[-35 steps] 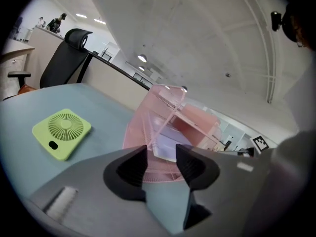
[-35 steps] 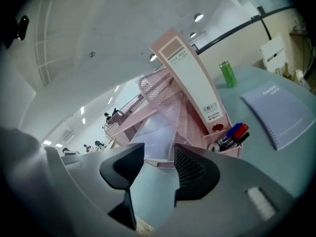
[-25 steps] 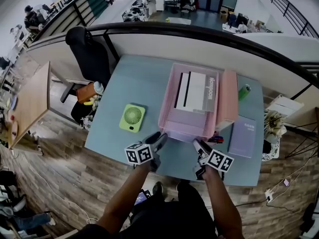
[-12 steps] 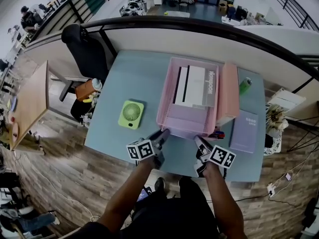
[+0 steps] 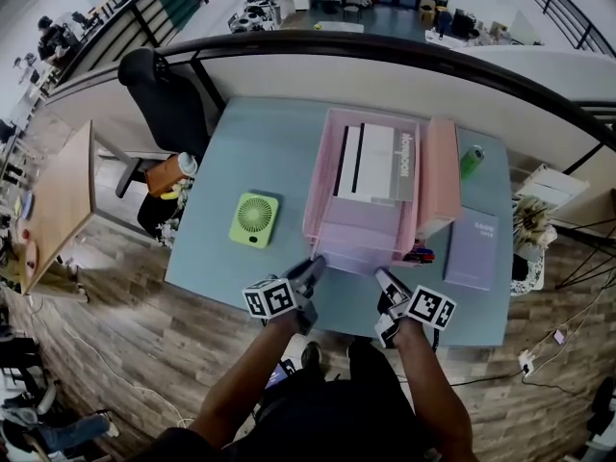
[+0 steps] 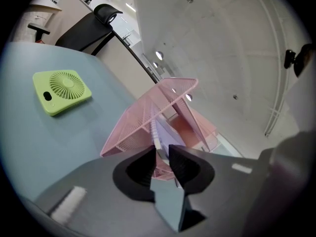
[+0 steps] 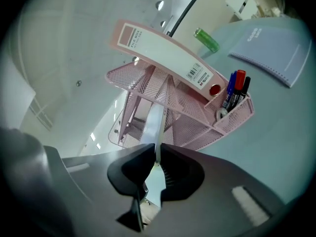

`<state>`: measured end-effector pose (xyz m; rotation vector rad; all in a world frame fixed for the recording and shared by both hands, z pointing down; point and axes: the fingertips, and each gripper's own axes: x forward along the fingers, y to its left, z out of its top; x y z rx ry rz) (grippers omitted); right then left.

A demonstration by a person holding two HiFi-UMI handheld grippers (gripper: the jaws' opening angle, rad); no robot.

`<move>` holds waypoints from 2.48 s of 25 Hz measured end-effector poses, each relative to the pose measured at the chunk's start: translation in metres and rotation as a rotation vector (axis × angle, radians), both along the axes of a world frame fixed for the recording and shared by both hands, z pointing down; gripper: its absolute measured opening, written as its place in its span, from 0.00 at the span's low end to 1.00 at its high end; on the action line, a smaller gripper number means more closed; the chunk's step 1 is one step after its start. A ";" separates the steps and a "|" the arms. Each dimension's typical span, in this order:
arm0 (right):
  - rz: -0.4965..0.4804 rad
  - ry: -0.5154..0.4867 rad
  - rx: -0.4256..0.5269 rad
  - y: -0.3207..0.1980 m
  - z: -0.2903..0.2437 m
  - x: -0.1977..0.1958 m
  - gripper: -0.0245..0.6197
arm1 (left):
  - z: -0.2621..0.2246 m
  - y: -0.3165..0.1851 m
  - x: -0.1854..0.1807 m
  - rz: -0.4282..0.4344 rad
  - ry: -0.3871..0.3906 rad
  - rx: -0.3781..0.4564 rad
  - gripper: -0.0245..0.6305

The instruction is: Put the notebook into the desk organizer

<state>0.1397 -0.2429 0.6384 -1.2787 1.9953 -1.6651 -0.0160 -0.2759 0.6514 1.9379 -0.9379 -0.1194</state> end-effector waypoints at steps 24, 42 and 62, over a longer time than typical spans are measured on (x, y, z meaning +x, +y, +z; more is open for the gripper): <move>0.044 -0.111 0.102 0.000 -0.002 -0.002 0.20 | -0.004 0.006 0.006 0.087 0.040 0.027 0.39; 0.021 -0.041 0.092 -0.015 -0.003 -0.008 0.10 | -0.005 -0.003 0.019 0.101 -0.022 0.027 0.25; 0.041 0.062 0.084 0.063 -0.006 -0.025 0.09 | -0.021 0.075 0.011 0.162 -0.183 0.121 0.22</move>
